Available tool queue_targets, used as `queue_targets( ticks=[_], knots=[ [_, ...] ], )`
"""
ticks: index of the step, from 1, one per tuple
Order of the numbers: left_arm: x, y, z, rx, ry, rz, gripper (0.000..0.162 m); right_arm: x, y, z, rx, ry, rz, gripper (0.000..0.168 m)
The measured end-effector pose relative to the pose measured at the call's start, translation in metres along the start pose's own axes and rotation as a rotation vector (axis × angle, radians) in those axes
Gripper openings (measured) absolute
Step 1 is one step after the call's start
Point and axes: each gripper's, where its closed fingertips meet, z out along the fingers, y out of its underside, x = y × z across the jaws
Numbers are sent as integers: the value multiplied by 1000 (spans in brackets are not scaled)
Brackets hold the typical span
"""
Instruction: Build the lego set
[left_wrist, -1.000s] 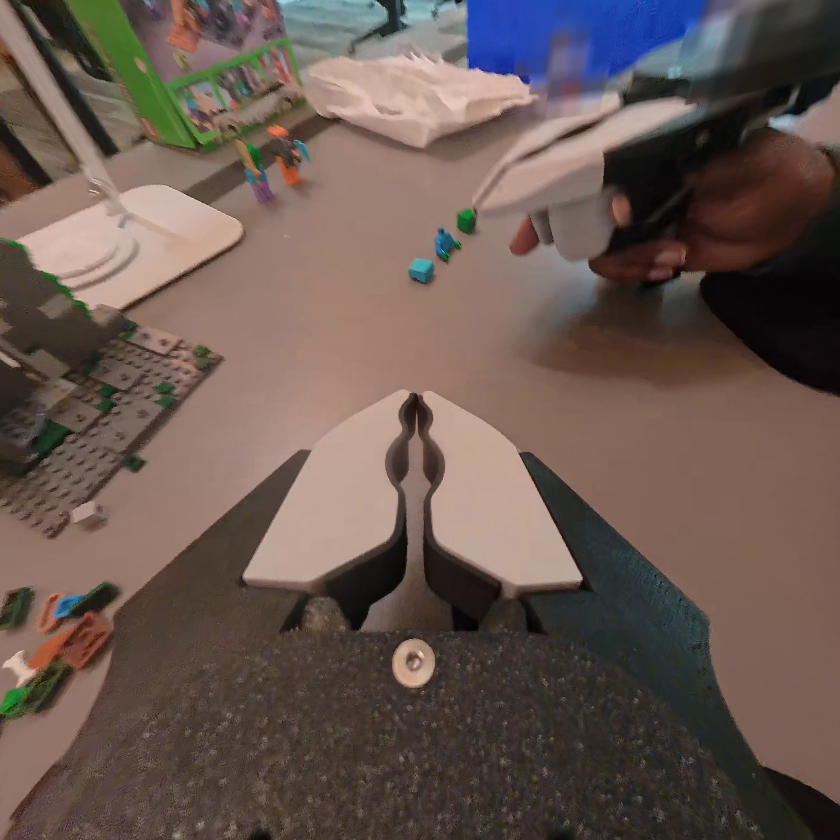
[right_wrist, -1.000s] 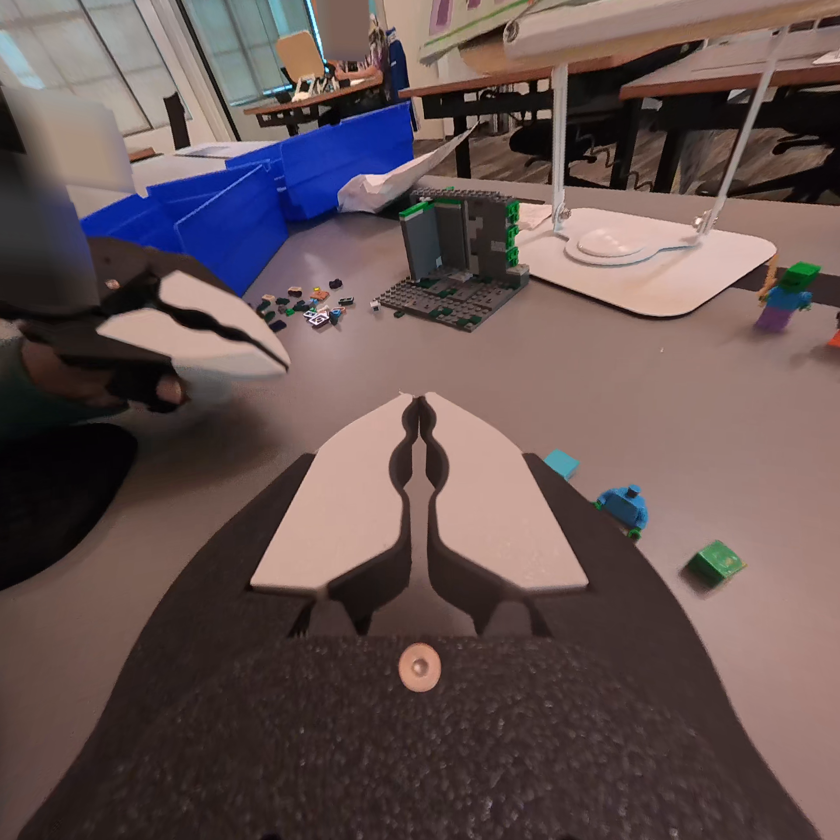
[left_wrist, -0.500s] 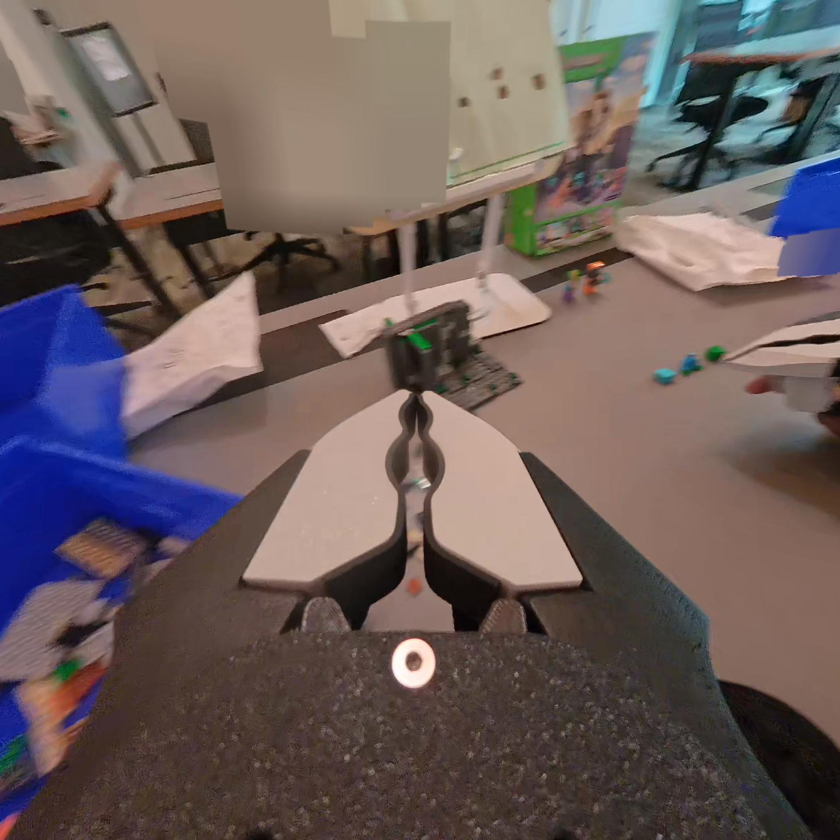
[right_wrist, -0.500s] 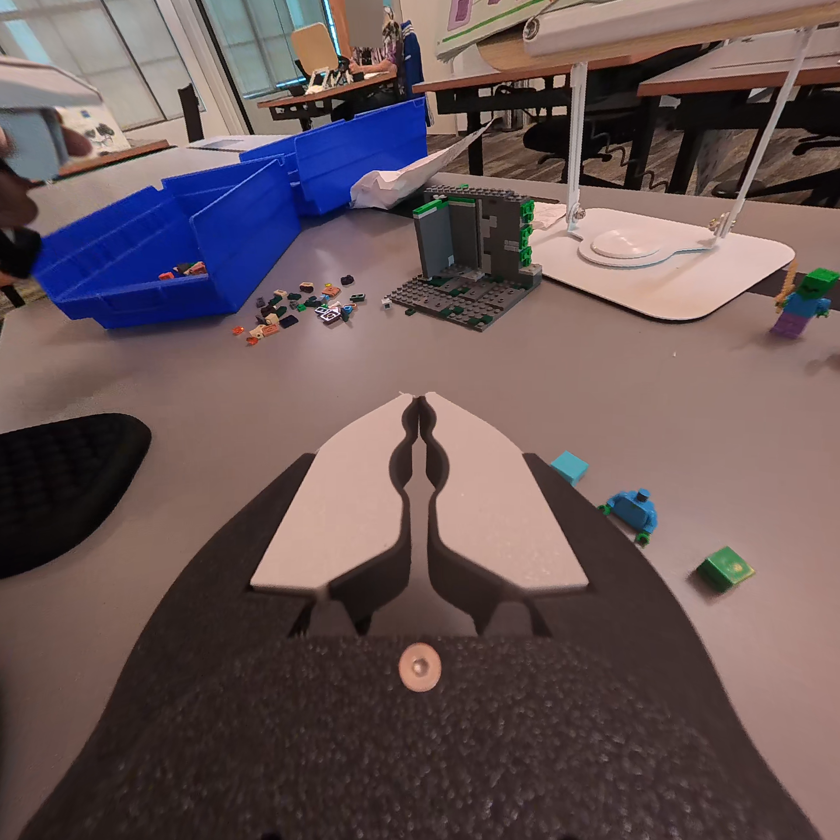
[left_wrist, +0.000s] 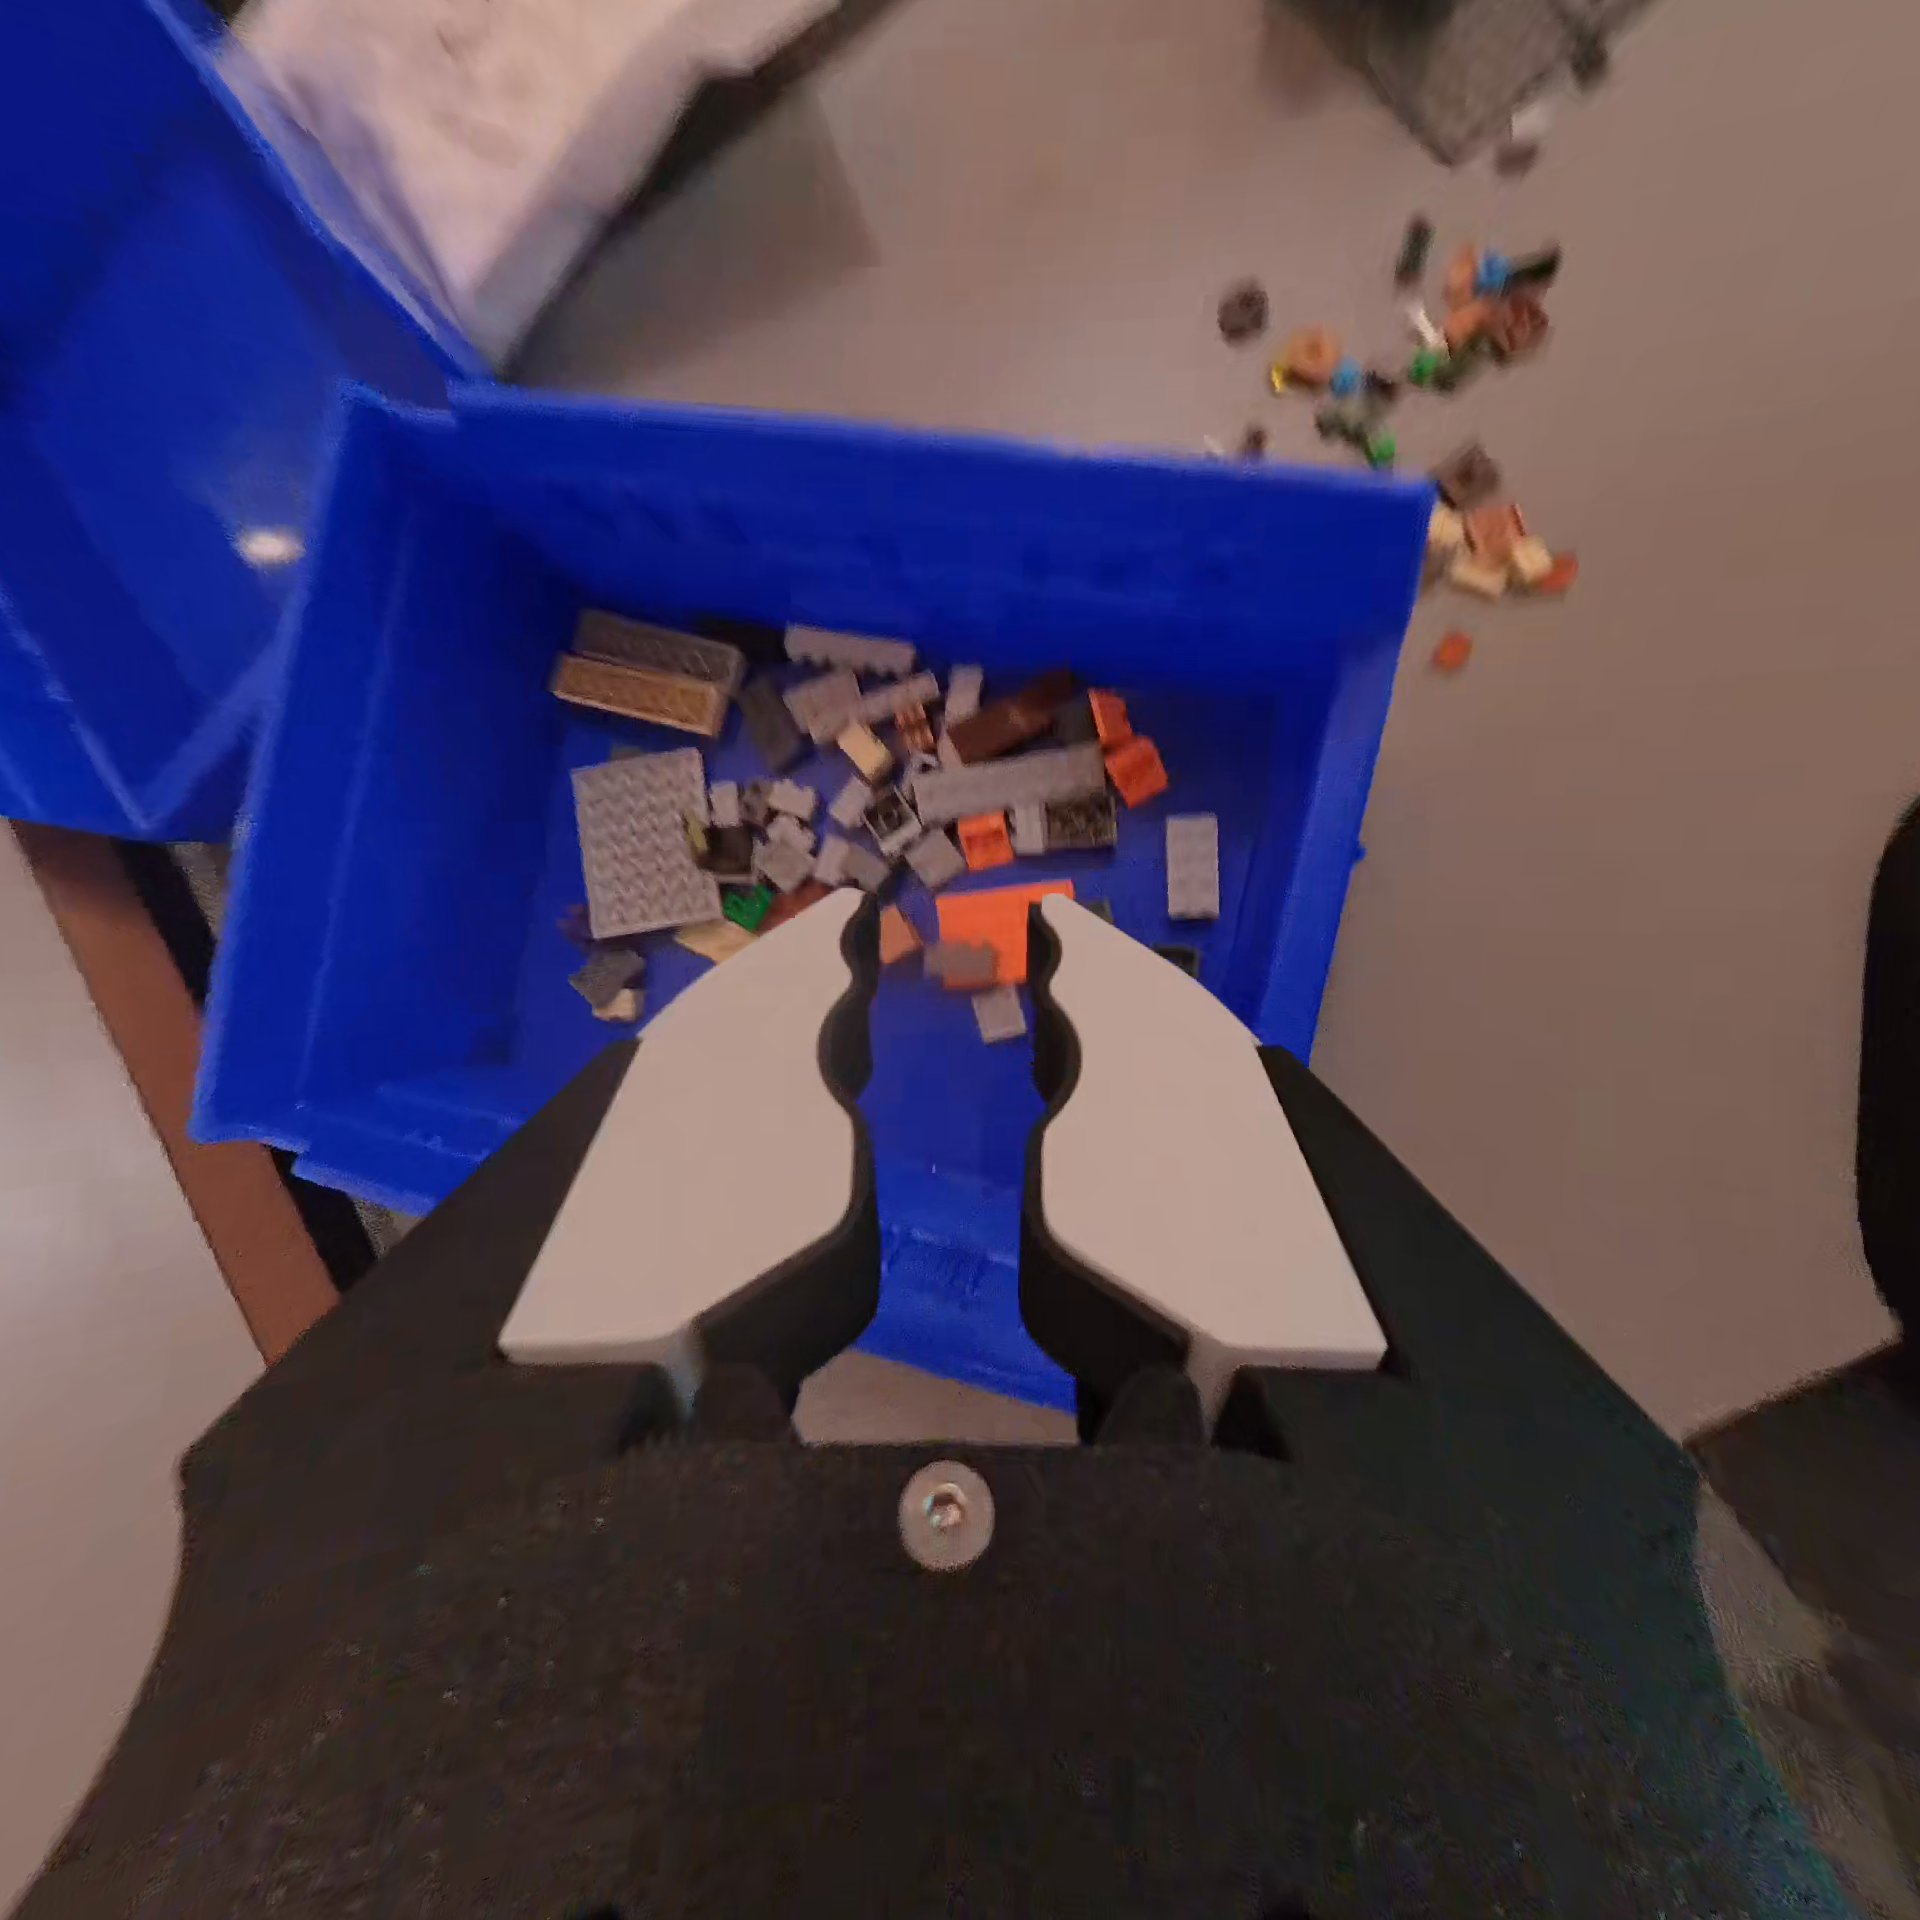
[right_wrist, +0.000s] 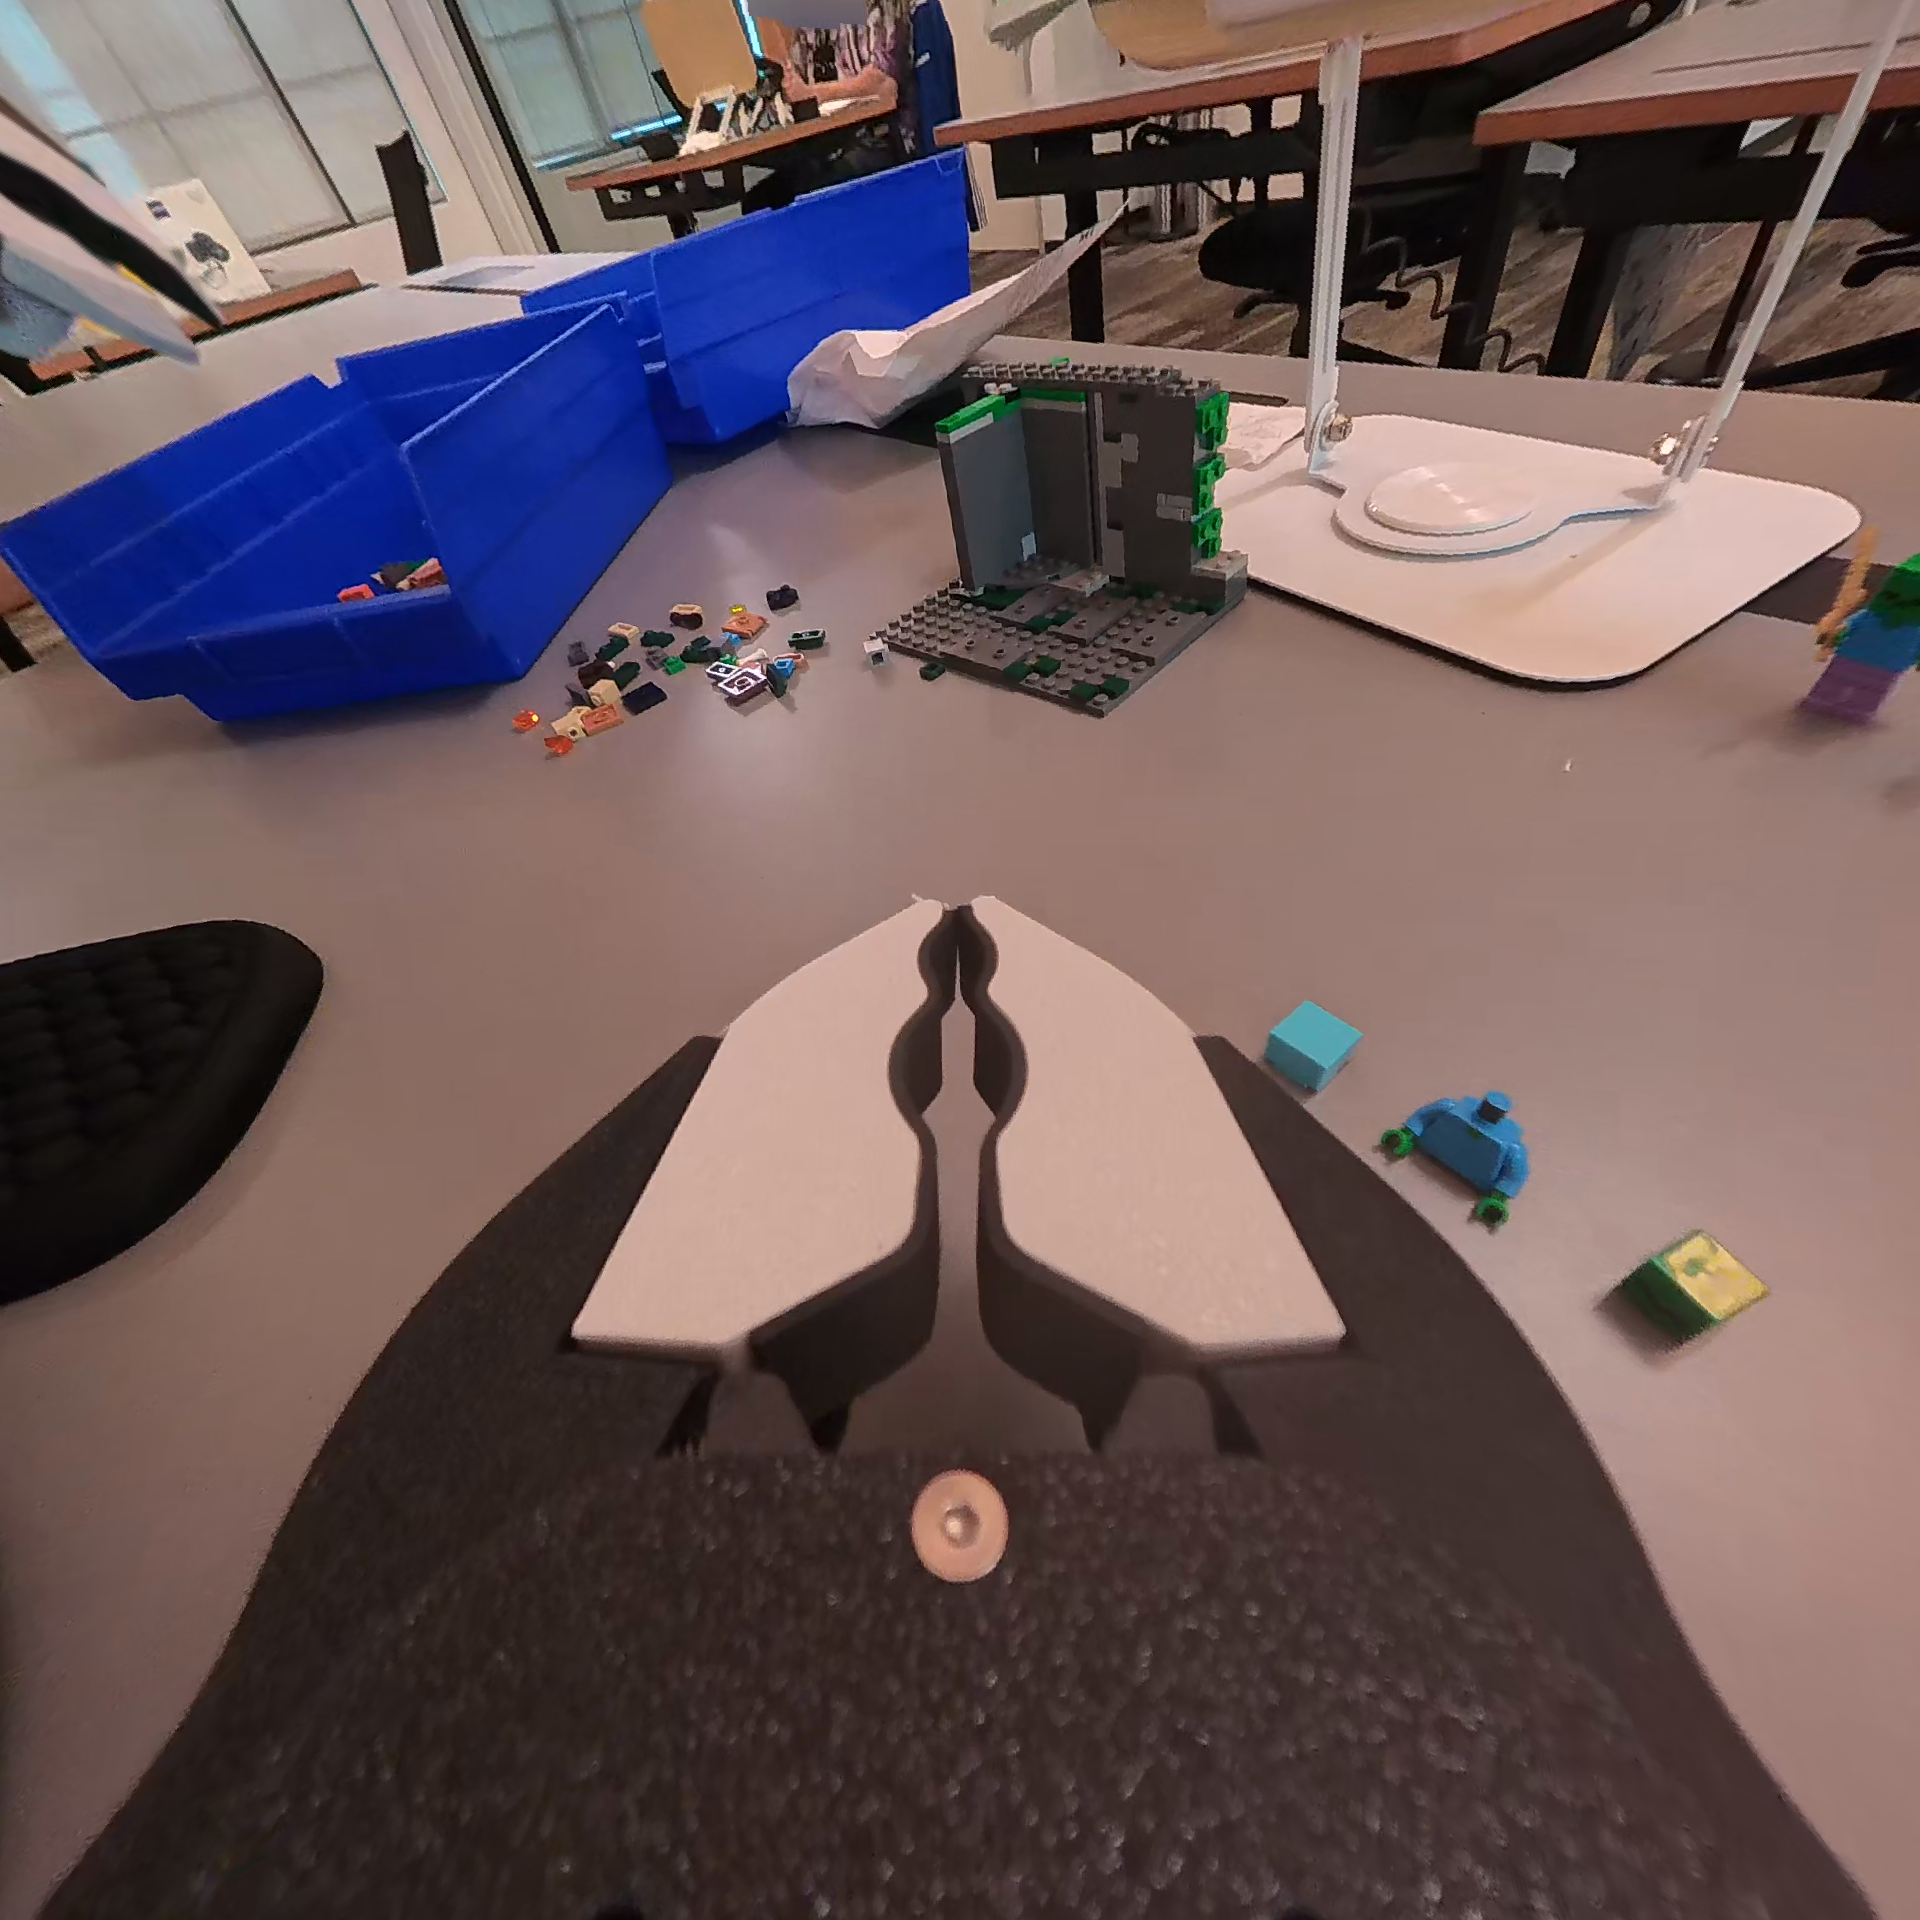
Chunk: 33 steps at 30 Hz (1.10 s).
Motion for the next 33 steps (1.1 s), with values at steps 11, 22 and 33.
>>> queue_targets(
  ticks=[11, 22, 33],
  knots=[
    [20, 58, 64, -375, 245, 332, 37, -12, 2, 6, 7, -10, -136, 0],
    [27, 66, 118, -514, 275, 550, 12, -7, -1, 8, 20, 1, -127, 0],
    [-90, 4, 59, -272, -13, 258, 8, -7, -2, 7, 27, -6, -120, 0]
  ],
)
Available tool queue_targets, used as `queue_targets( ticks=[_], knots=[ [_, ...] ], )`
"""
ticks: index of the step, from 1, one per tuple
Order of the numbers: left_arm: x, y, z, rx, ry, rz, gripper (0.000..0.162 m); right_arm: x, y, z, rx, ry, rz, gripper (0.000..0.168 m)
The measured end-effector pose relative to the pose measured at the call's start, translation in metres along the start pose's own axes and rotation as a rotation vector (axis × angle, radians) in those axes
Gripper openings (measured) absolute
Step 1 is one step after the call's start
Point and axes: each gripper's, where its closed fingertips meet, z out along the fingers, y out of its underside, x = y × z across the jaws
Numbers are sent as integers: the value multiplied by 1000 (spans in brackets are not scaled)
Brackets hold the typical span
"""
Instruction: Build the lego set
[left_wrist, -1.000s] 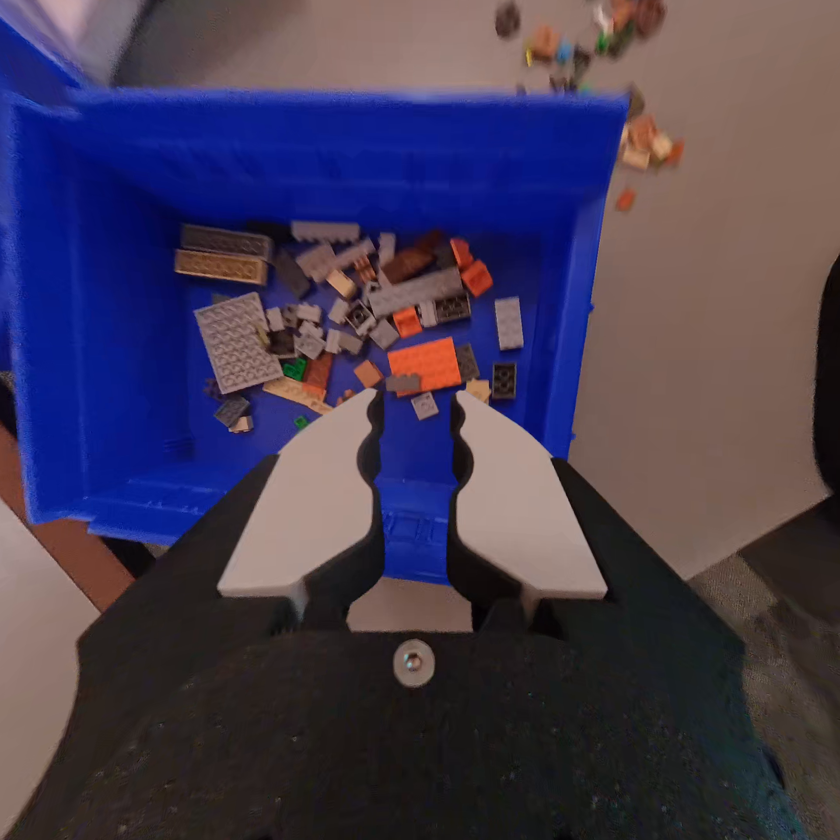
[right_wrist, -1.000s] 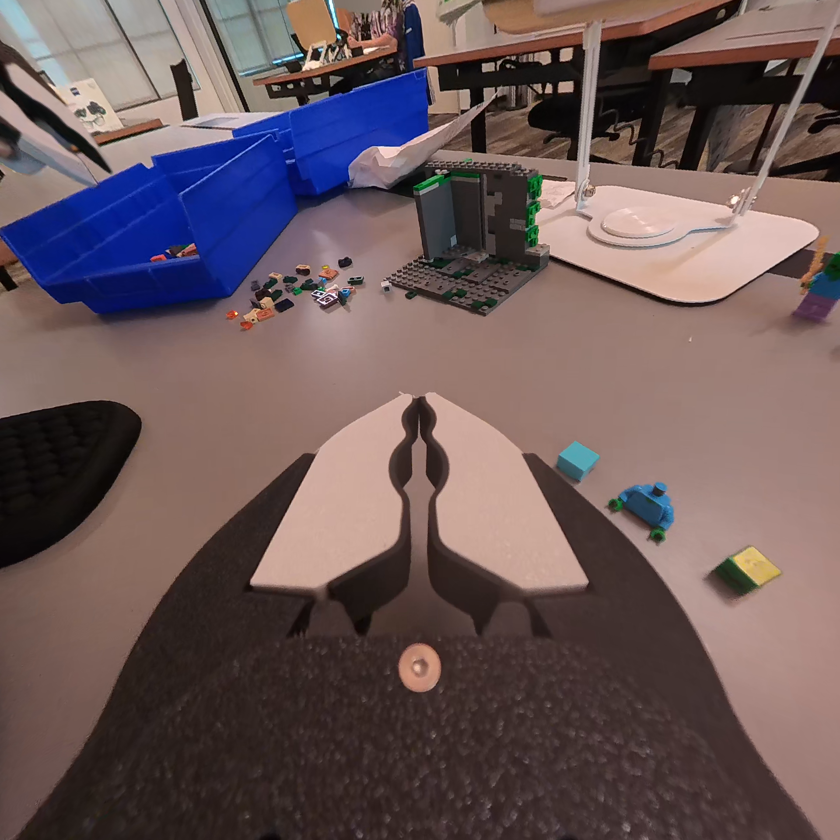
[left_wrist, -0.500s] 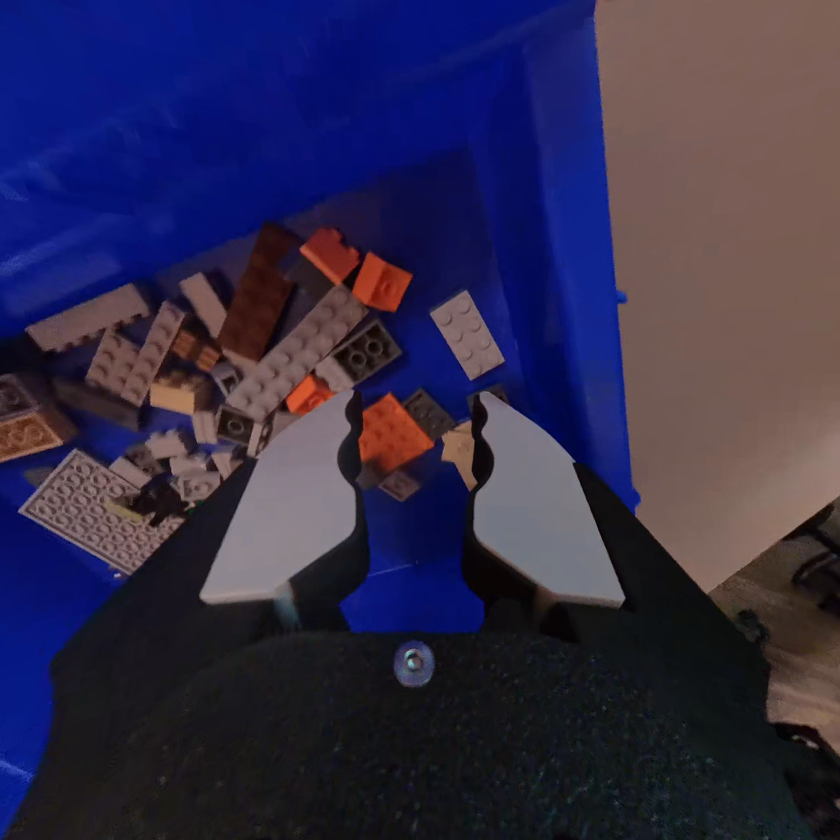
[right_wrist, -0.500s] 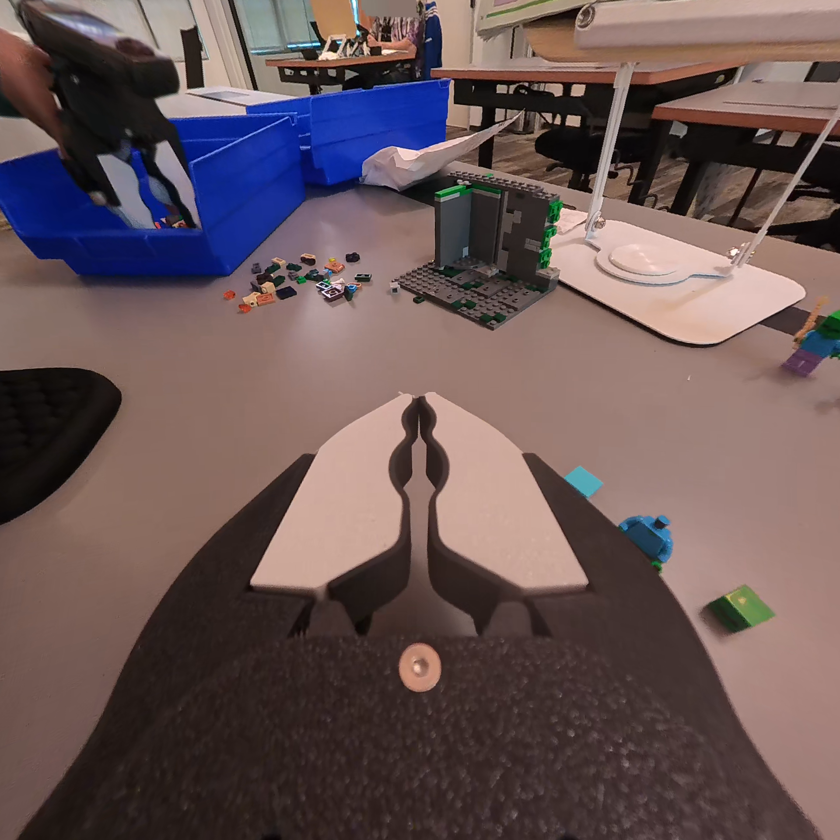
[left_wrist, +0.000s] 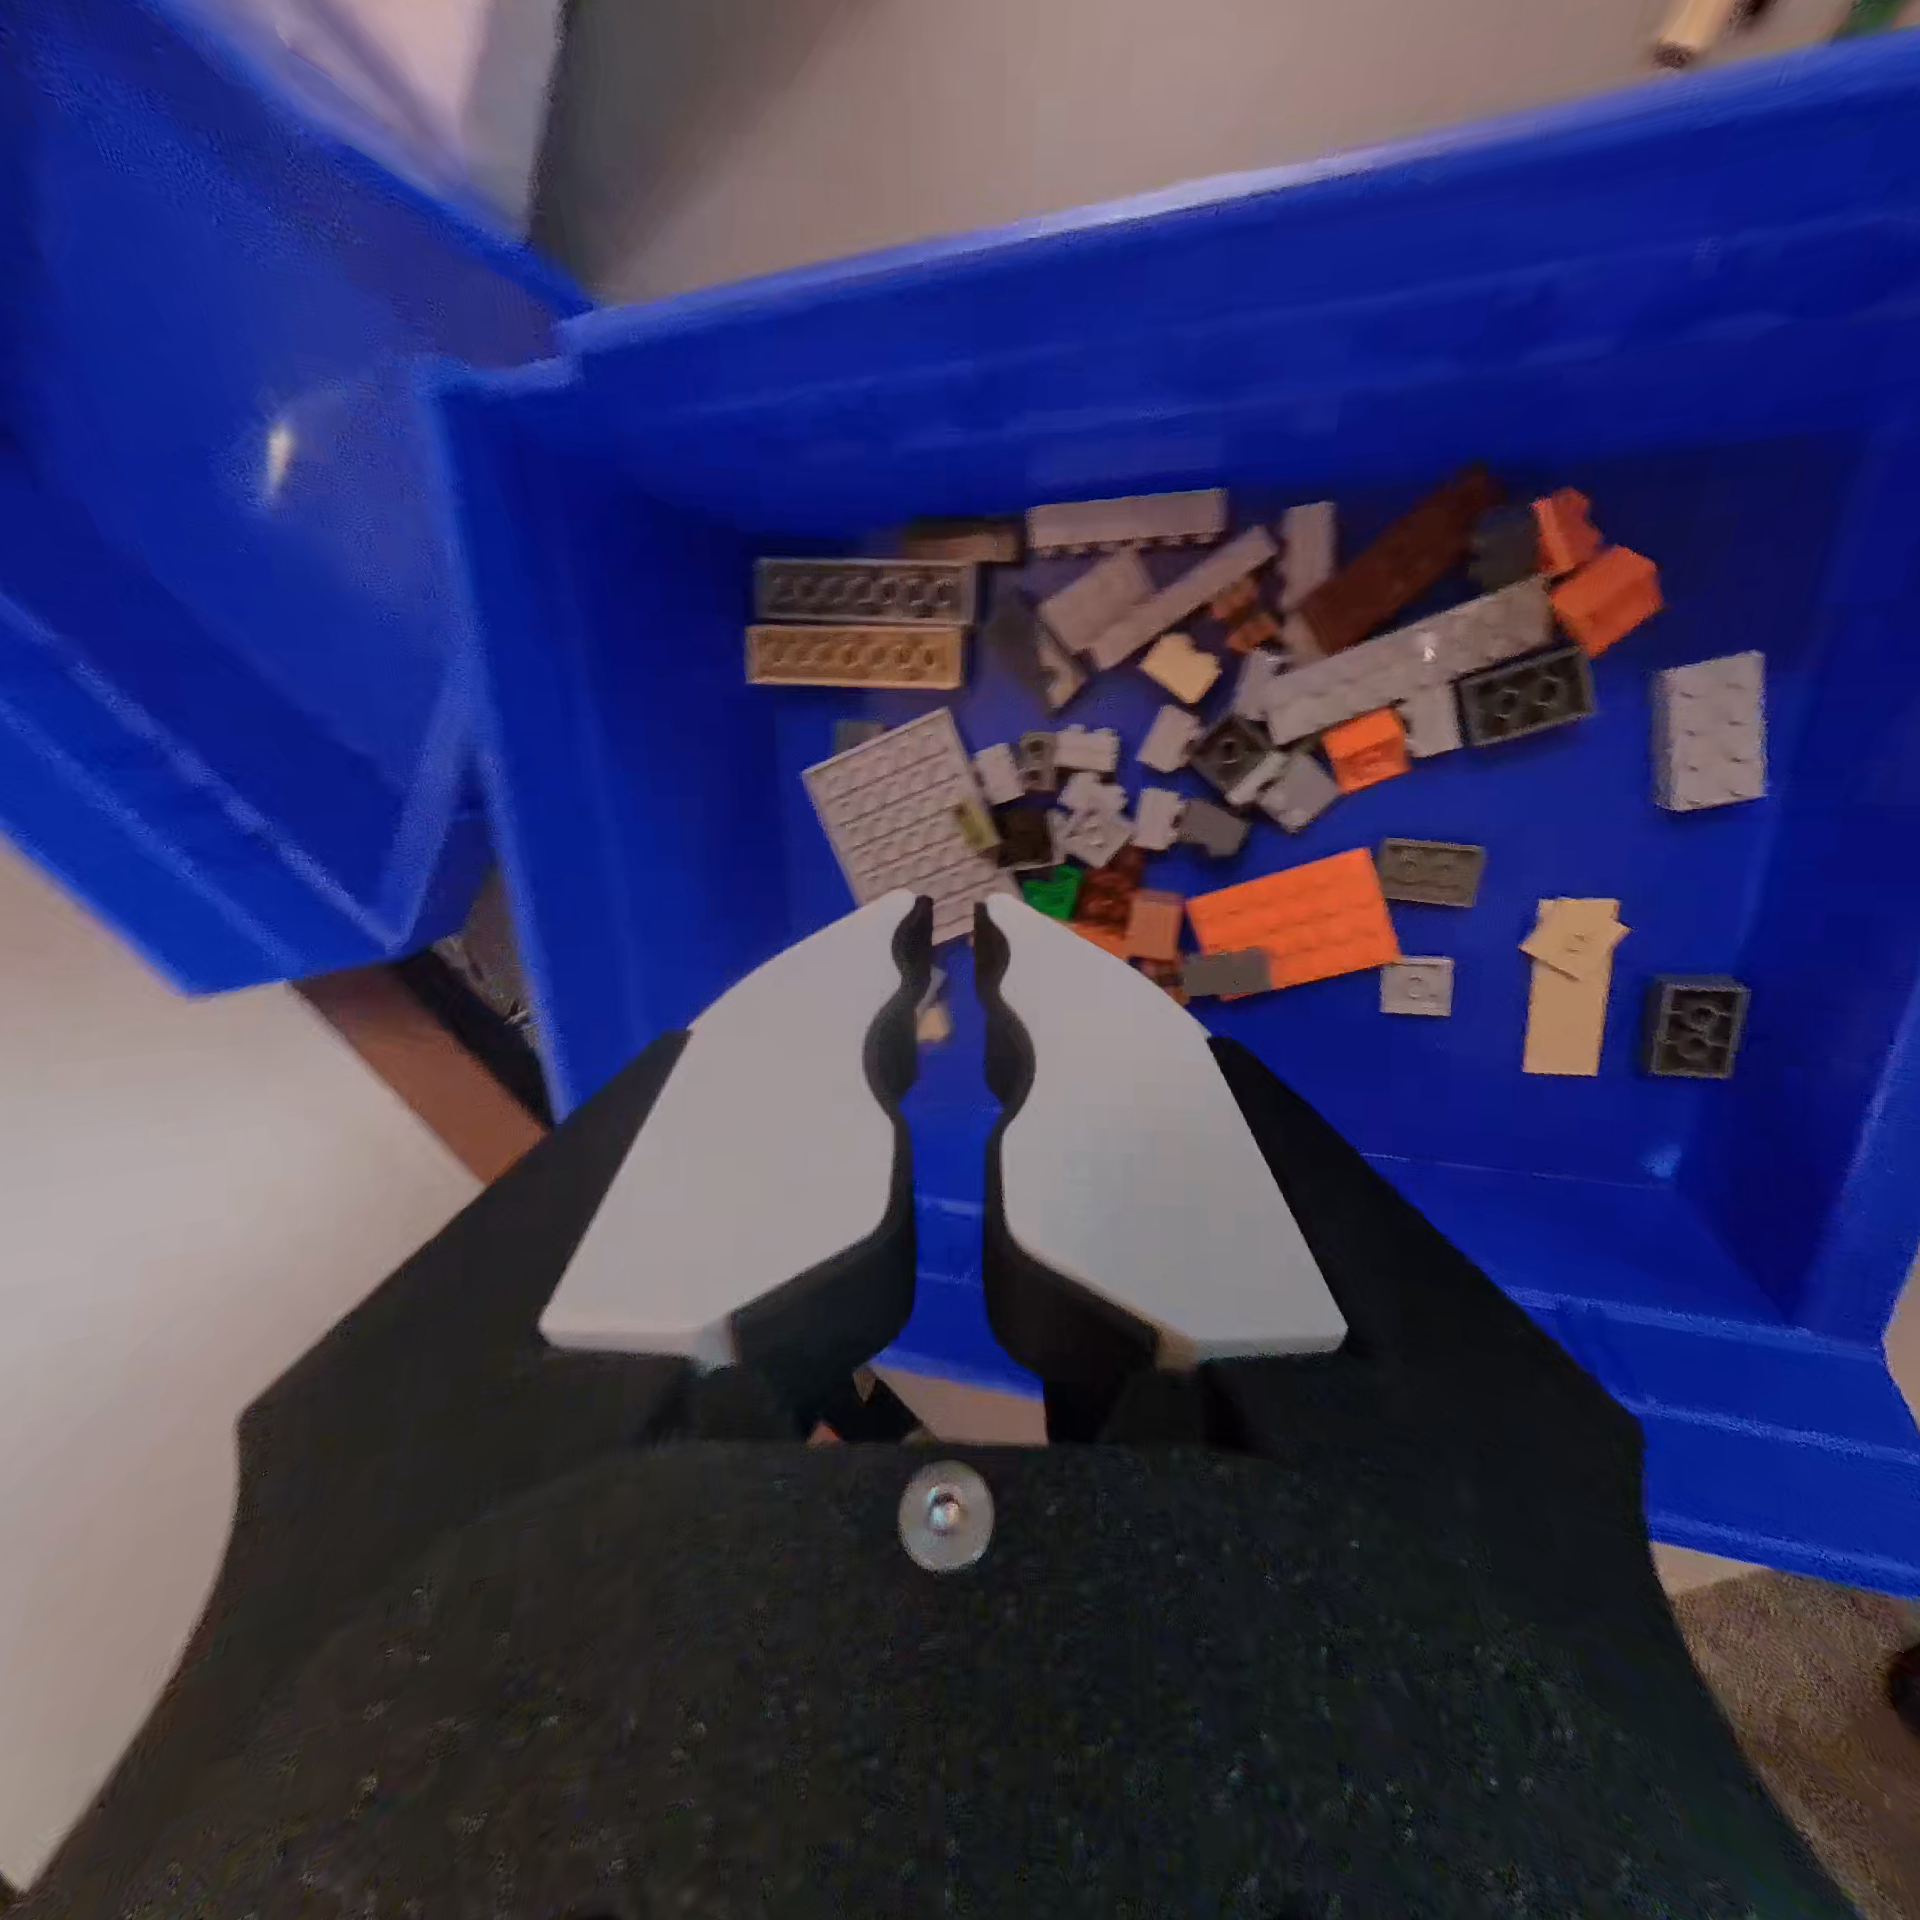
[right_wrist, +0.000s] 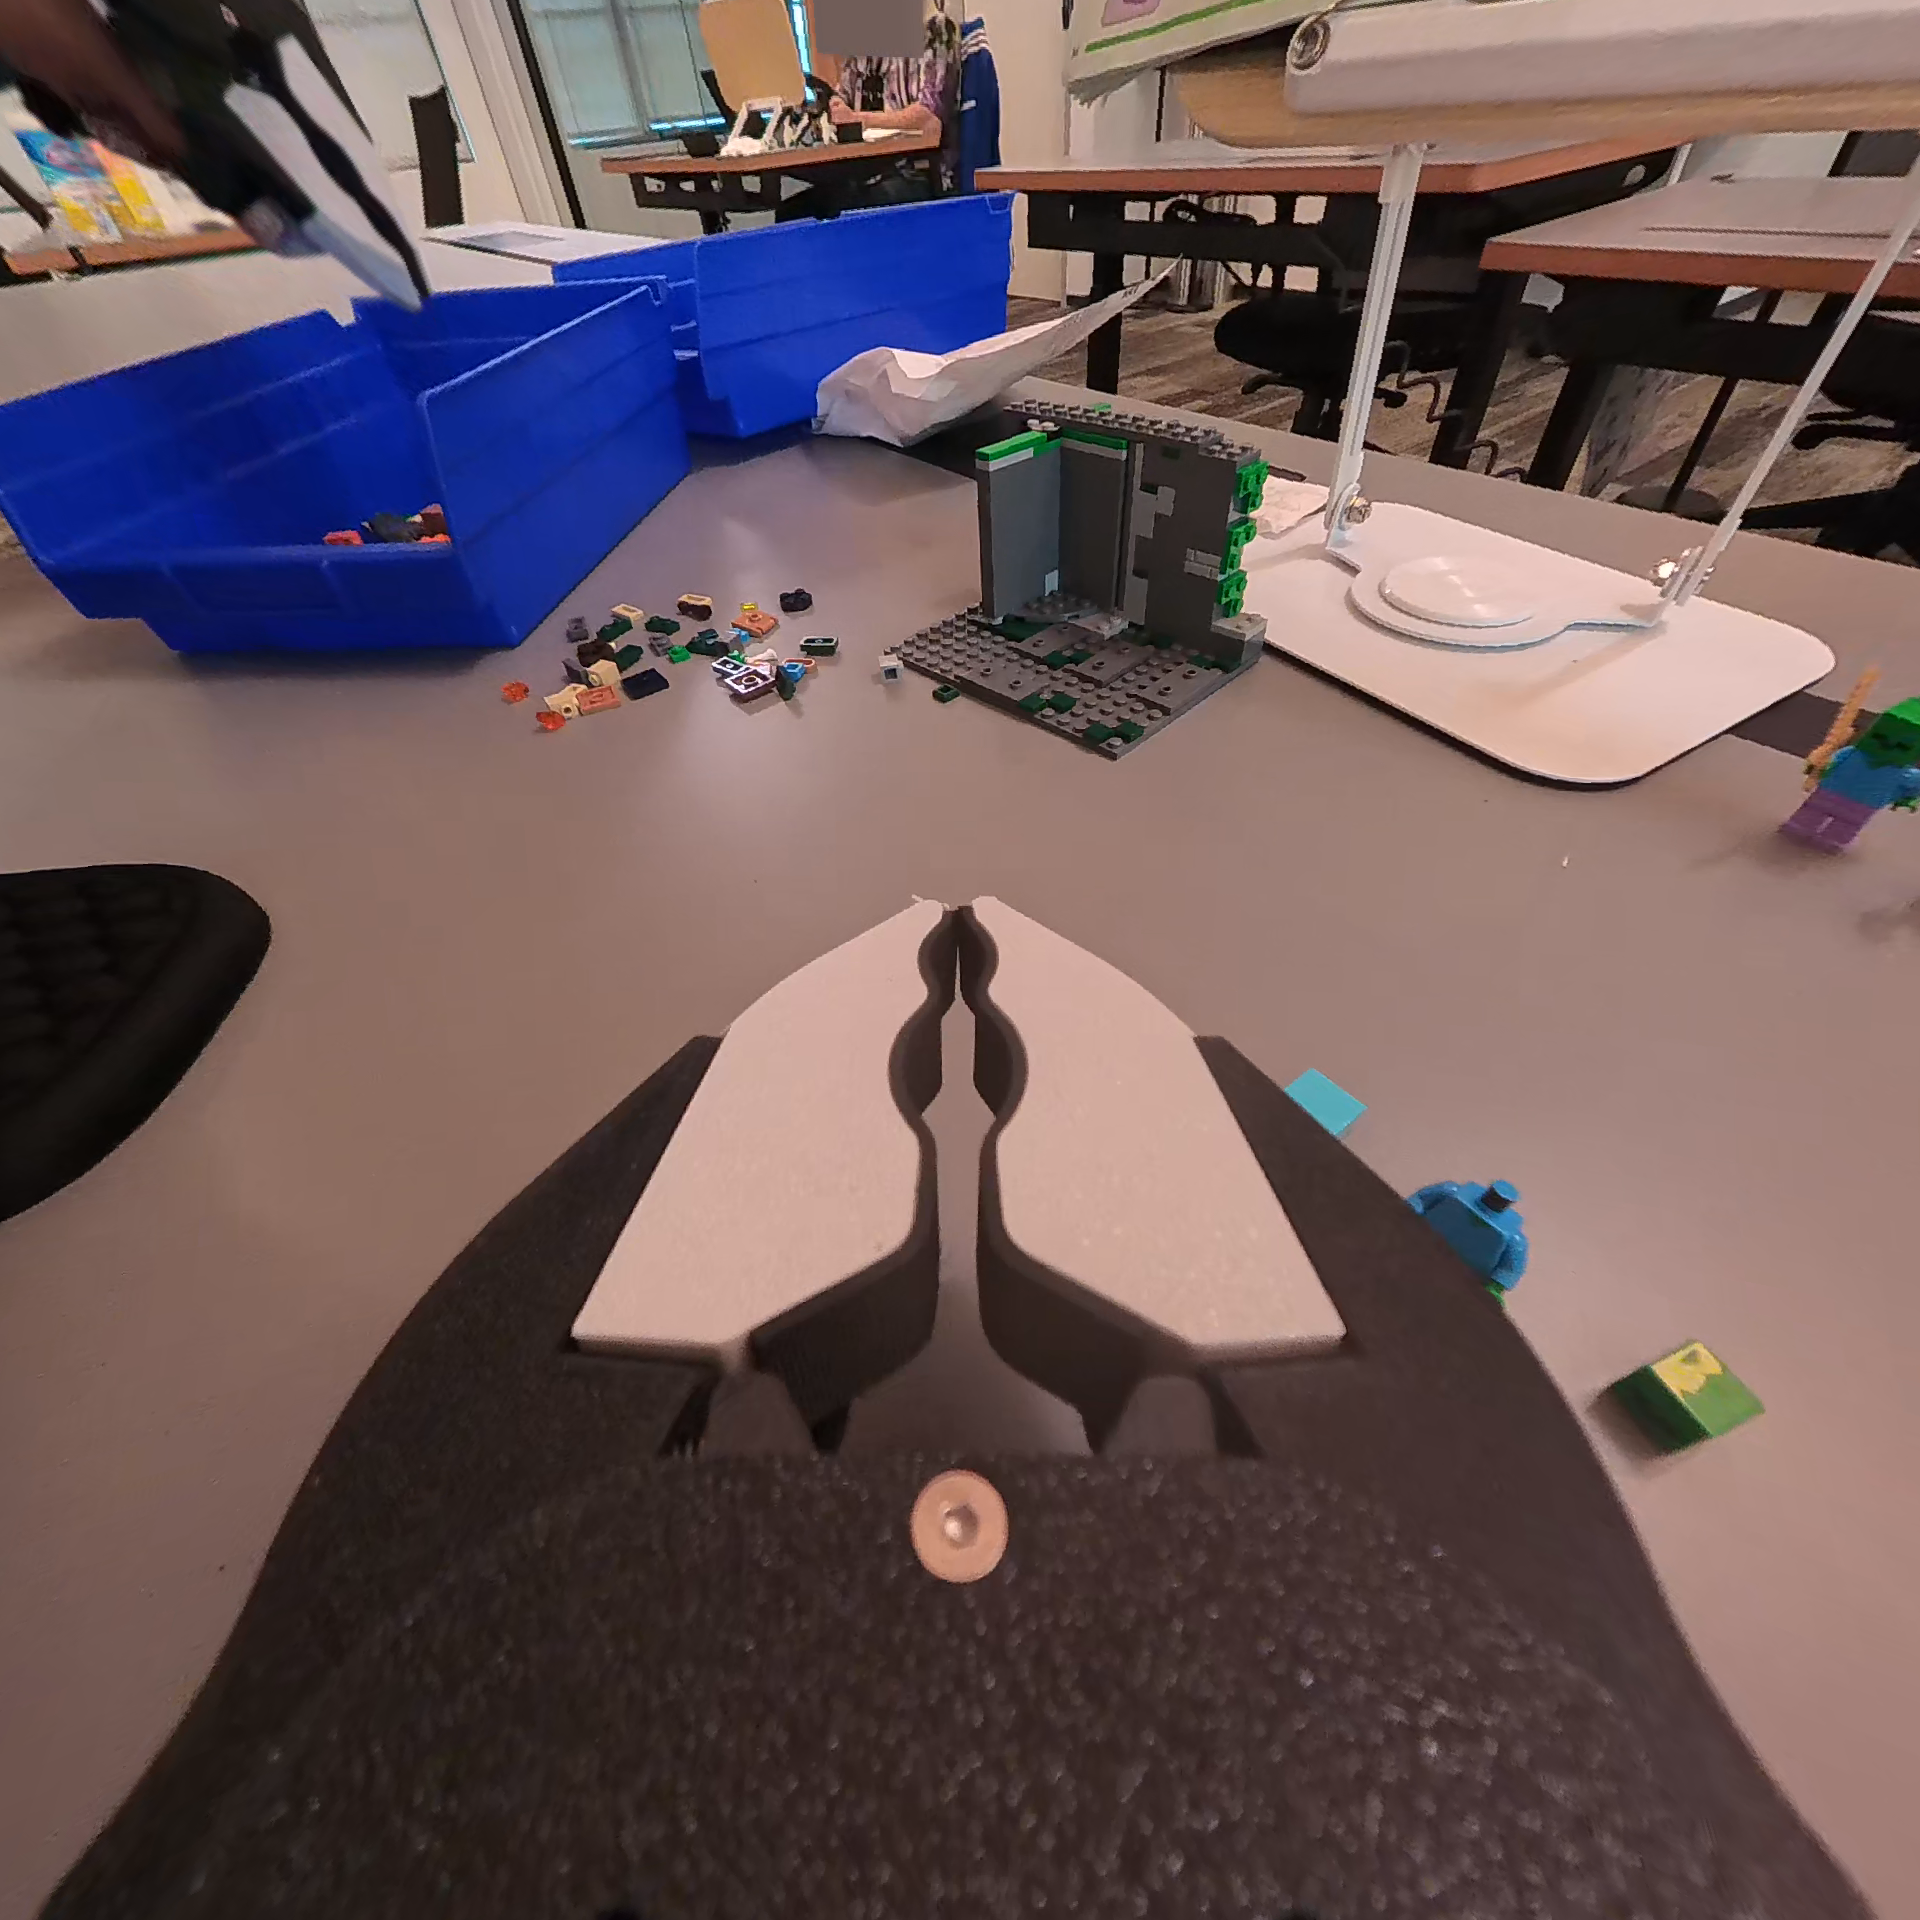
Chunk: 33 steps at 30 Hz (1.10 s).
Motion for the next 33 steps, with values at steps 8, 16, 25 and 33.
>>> queue_targets(
  ticks=[8, 16, 25, 33],
  knots=[
    [-20, 28, 19, -93, -6, -112, 29, -1, 0, -1, 5, -11, 4, 0],
    [-26, 66, 63, -366, 22, 174, 26, -2, 0, 0, 3, -12, -3, 0],
    [-30, 73, 87, -407, 95, 252, 29, -3, 0, 0, 1, -20, 3, 0],
    [-27, 76, 97, -417, 127, 241, 27, -3, 0, 0, 3, -35, 21, 0]
  ],
)
